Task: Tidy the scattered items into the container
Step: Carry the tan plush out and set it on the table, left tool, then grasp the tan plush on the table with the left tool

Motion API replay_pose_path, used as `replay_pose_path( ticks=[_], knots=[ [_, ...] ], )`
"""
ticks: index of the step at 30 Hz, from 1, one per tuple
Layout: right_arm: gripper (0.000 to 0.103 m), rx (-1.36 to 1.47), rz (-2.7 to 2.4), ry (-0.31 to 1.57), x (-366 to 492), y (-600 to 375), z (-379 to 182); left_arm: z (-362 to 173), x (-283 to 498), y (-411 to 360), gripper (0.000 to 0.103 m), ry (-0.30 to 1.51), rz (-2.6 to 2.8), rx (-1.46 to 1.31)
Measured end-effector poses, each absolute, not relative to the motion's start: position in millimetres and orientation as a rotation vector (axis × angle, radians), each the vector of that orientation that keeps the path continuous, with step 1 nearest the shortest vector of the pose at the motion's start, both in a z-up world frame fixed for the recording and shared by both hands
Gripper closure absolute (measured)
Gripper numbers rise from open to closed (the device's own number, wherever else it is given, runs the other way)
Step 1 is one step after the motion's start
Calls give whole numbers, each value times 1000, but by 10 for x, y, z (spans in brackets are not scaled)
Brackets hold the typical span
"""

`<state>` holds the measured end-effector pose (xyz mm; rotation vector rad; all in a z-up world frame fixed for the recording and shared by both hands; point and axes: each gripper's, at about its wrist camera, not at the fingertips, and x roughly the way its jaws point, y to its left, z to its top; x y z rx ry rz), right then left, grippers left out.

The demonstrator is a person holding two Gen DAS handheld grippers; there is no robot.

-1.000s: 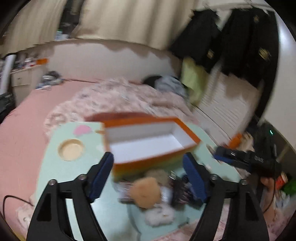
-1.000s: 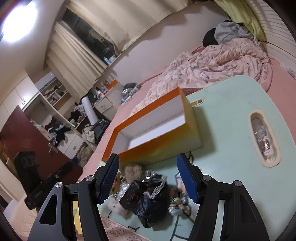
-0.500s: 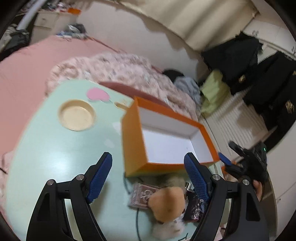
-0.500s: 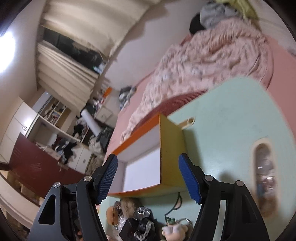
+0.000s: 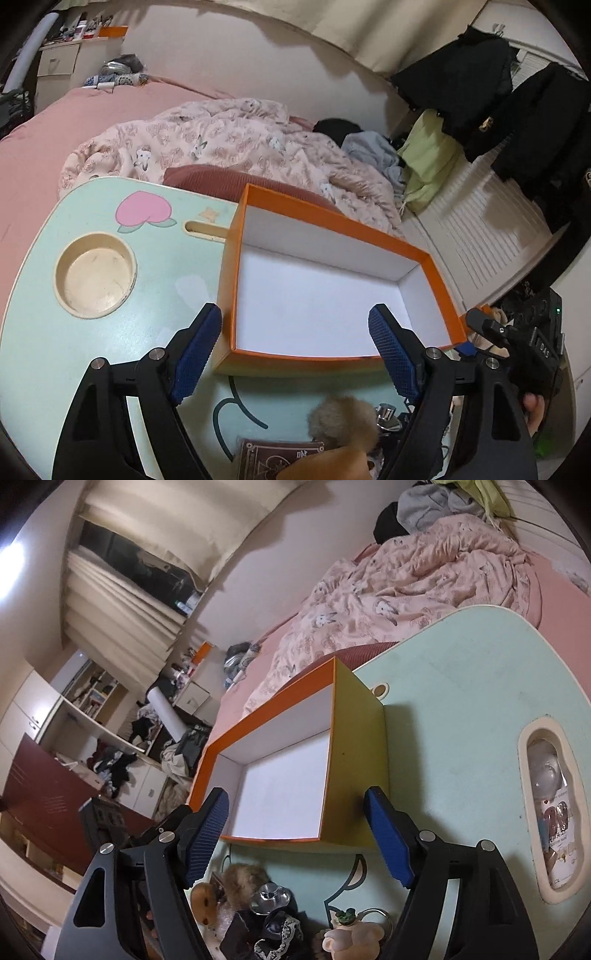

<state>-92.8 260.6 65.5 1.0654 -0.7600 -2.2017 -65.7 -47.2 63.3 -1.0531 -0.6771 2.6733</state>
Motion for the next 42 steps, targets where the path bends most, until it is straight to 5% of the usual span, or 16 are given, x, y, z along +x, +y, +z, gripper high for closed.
replay_pose_path(
  ticks=[10,24,30,37,42],
  knots=[
    [27,884,-2452,-270,7,2289,1127,1114,281,-278,21,-370,2908,-896],
    [26,1267,-2470,61,620,2255,322,397,905,-4,21,-77,2770,-1268],
    [10,1292,-2515,285,632,2069,182,232,813,83,20,-66,2725,-1400],
    [4,1306,-2520,289,641,2084,147,175,794,99,0,-39,2764,-1437],
    [1,1314,-2512,293,639,2060,172,166,797,91,0,-45,2771,-1436]
  ],
)
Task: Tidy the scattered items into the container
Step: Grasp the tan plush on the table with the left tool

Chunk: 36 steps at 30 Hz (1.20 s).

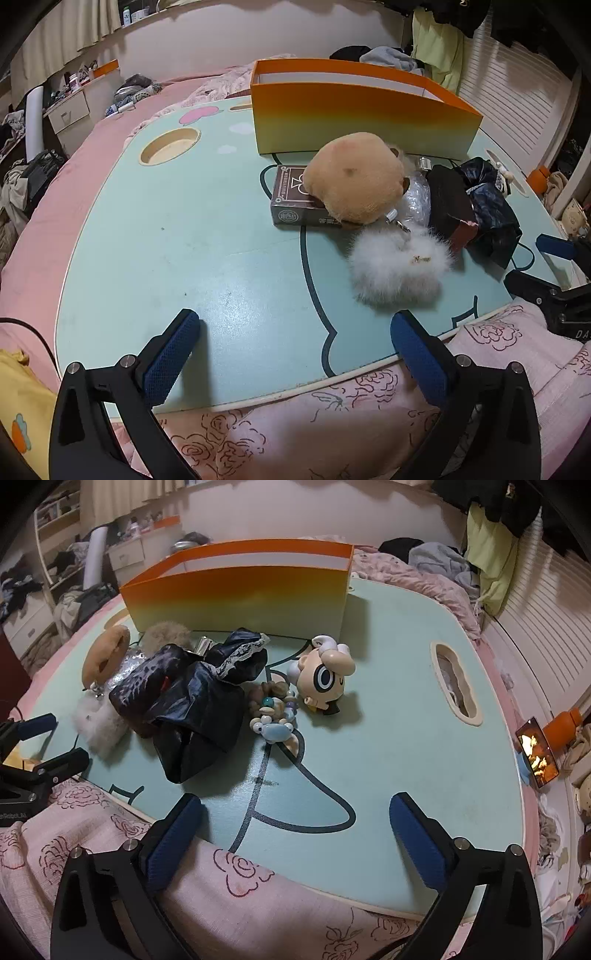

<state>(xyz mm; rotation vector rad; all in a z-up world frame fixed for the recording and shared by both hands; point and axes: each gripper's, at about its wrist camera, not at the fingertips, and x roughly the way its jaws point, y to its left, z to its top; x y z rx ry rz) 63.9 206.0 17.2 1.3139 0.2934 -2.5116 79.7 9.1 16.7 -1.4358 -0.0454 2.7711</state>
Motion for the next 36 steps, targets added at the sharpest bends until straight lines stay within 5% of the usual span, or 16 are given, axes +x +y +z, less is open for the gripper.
replay_pose_path(
  ticks=[24,31,36],
  knots=[
    [0,1103,-2485,242,697,2184,165,167,811,71,0,-35,2784,-1386],
    [0,1098,-2504,259,724,2136,166,382,847,-148,1,-205,2753,-1162],
    [0,1061,-2506,216,723,2173,167,587,741,-97,20,-96,2762,-1000]
  ],
)
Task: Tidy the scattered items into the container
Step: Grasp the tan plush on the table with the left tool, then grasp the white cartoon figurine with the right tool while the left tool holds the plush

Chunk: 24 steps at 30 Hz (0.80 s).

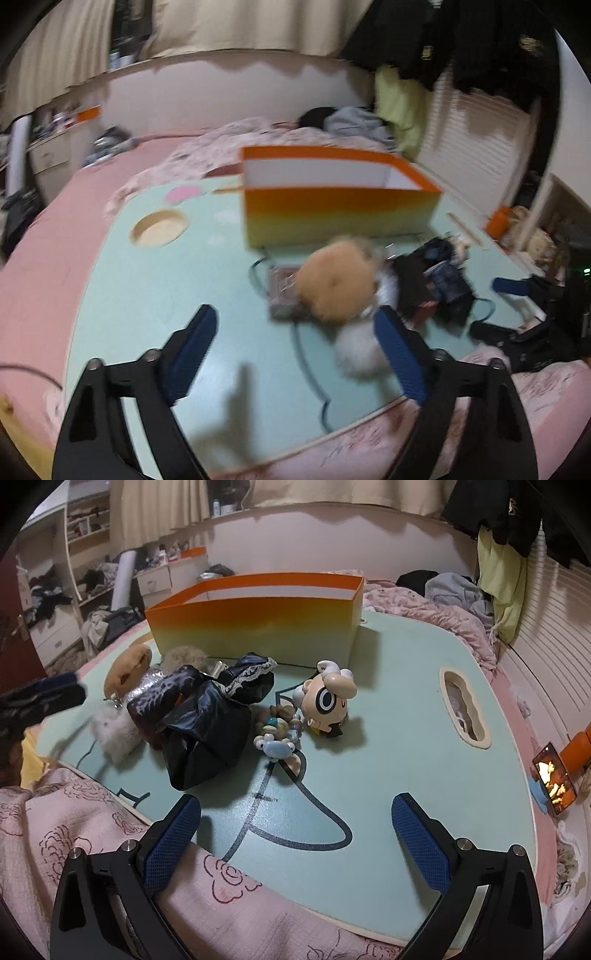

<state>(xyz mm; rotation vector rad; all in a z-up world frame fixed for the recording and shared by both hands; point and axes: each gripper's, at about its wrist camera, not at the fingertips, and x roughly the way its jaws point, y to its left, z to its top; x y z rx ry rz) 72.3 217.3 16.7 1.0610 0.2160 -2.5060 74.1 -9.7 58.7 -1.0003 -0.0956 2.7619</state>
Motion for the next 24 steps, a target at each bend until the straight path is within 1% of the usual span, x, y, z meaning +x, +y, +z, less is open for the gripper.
replay_pose_path(
  ticks=[1,4,6,9,11,12,13,14,17,21,24],
  knots=[
    [0,1051,-2505,201,727,2188,172,596,704,-82,20,-110,2738,-995],
    [8,1013,-2500,139,755,2266,193,615,610,-9,20,-165,2685,-952],
    [18,988,-2491,91,770,2316,213,596,549,61,20,-131,2686,-948],
    [24,940,-2489,37,801,2388,263,575,480,160,29,-72,2709,-947],
    [26,885,-2497,16,839,2425,322,566,456,189,32,-51,2726,-933],
    [27,868,-2500,15,846,2438,348,552,437,200,39,-47,2726,-936],
    [27,852,-2507,19,851,2440,370,533,421,207,47,-47,2724,-943],
    [27,838,-2520,29,848,2438,395,511,404,219,49,-47,2718,-955],
    [27,806,-2543,53,809,2416,462,490,391,233,51,-42,2719,-945],
    [31,786,-2552,84,704,2369,498,499,418,227,54,-53,2718,-922],
    [35,793,-2557,27,533,2410,521,515,454,197,55,-76,2728,-892]
  ],
)
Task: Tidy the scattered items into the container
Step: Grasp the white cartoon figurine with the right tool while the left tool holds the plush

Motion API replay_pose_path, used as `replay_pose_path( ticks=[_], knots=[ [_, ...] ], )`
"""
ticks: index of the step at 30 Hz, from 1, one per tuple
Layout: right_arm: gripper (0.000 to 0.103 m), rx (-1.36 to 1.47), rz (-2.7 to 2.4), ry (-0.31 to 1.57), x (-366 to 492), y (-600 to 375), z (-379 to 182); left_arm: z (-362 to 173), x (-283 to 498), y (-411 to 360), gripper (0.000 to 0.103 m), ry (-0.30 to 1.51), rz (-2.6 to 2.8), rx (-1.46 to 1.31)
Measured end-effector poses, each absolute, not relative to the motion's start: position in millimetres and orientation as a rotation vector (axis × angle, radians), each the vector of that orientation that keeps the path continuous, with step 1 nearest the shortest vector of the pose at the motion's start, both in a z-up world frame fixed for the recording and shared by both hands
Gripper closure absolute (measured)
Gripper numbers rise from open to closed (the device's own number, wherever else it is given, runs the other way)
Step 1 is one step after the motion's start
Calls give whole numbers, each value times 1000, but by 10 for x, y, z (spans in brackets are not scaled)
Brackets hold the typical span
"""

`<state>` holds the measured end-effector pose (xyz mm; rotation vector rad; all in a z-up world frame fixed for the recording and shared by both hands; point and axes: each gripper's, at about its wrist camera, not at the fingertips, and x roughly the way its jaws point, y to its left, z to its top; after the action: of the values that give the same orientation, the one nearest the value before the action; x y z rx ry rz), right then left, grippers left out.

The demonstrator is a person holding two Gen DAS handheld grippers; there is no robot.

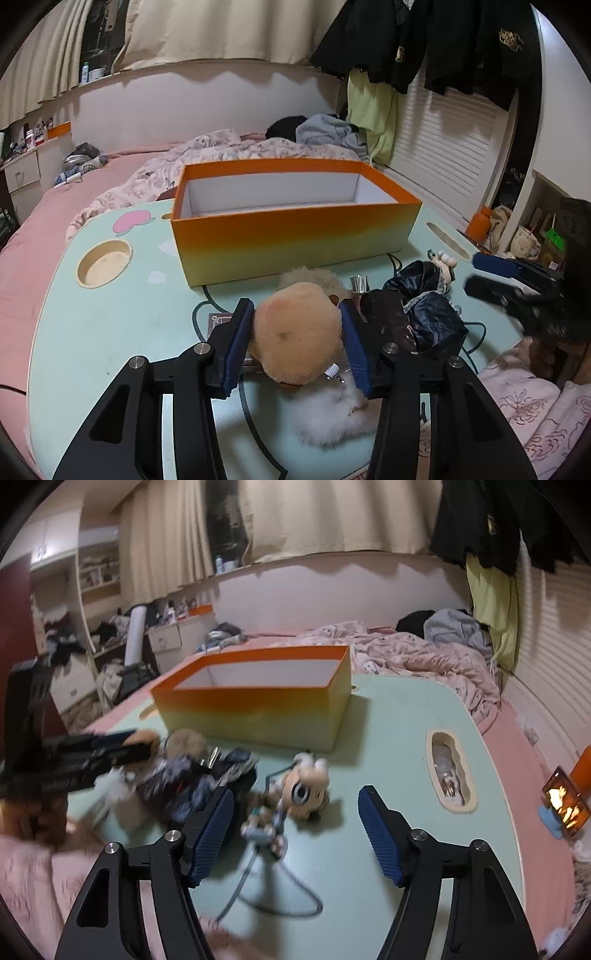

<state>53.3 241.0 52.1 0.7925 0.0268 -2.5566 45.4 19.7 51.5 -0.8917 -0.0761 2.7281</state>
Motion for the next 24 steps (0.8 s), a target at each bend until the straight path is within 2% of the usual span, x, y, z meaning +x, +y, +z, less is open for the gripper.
replay_pose_path(
  ticks=[3,11,13,14,24],
  knots=[
    [44,813,-2551,-51,382,2438,540,531,480,174,55,-93,2739,-878],
    [50,921,-2532,-83,139,2359,428,510,480,149,55,-116,2751,-877],
    [60,948,-2515,-93,99,2356,393,526,495,149,55,-116,2751,-862],
    [68,952,-2508,-100,92,2361,386,534,502,149,55,-115,2753,-854],
    [68,843,-2567,-179,226,2500,462,569,556,125,55,-141,2795,-802]
  ],
)
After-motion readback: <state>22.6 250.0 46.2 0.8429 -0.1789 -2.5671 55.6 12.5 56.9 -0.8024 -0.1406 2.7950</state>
